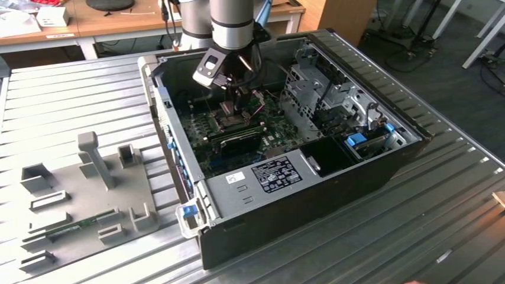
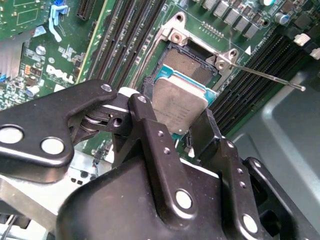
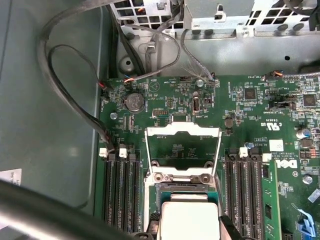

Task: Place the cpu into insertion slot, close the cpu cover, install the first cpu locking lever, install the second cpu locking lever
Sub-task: 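Place the cpu into insertion slot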

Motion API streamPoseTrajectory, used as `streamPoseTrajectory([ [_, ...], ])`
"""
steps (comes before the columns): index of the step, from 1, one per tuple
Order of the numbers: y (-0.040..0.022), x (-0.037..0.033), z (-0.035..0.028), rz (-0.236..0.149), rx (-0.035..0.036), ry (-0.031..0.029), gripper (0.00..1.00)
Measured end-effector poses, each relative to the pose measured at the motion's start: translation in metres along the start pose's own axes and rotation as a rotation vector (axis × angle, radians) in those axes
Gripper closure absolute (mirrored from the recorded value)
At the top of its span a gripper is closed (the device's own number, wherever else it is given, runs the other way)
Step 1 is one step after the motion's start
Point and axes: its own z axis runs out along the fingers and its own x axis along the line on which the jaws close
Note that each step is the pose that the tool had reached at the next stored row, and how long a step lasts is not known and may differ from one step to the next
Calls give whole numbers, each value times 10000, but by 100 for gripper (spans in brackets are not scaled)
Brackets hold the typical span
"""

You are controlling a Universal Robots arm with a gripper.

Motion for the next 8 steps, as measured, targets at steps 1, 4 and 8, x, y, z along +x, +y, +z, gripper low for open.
streamPoseTrajectory([
  [1,-1,0,16,0,0,1,46],
  [4,-6,-1,66,0,0,0,46],
  [8,-12,-2,132,0,-1,1,46],
])
